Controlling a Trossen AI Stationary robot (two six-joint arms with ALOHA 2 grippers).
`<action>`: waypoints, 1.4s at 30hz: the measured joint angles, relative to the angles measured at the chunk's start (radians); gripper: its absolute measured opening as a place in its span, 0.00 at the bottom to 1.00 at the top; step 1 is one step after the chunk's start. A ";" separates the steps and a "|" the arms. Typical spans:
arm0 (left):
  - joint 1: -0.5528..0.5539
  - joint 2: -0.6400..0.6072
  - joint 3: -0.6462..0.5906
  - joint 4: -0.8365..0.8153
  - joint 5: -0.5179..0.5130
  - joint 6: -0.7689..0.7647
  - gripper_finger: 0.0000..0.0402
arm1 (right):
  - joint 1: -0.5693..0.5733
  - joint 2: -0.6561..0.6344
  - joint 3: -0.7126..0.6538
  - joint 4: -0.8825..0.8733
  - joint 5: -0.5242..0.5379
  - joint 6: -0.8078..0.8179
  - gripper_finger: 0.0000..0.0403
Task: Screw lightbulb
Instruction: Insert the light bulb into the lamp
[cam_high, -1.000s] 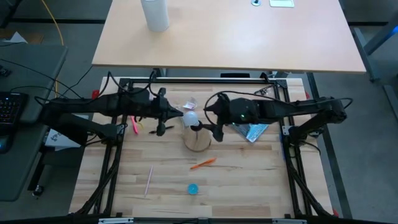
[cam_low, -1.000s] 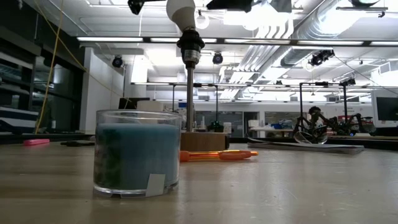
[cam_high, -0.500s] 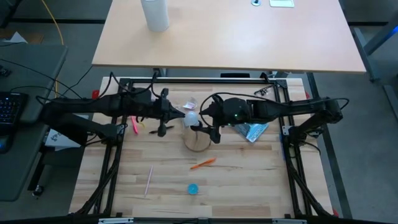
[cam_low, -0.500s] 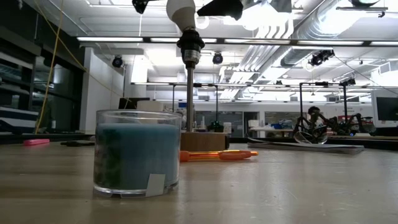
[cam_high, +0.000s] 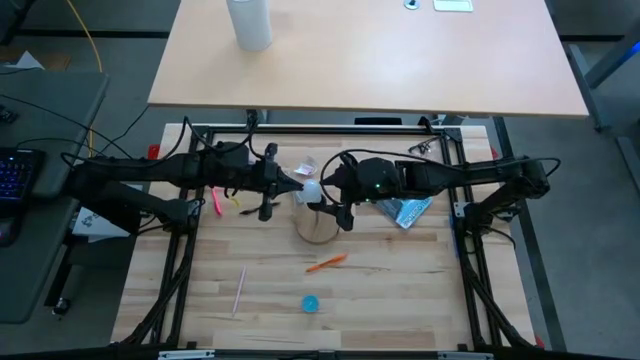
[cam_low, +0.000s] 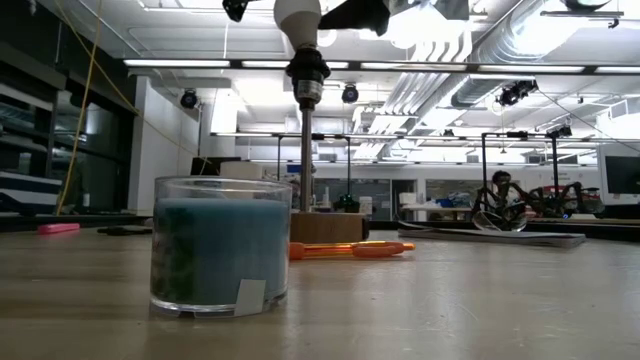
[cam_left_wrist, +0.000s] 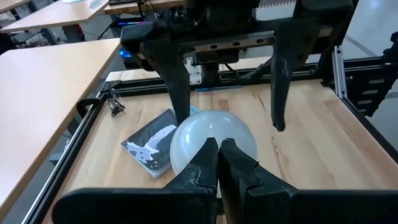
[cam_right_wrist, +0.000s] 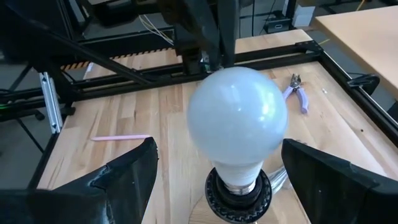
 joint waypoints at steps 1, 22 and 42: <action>0.000 0.001 0.000 0.008 0.000 0.000 0.00 | 0.000 0.000 0.000 0.000 0.000 0.000 0.82; 0.000 0.050 0.000 0.089 0.011 -0.011 0.00 | 0.000 0.000 0.000 -0.040 0.010 -0.008 0.82; 0.000 0.061 0.001 0.124 0.025 0.026 0.00 | 0.000 0.000 0.000 -0.040 0.009 -0.026 0.82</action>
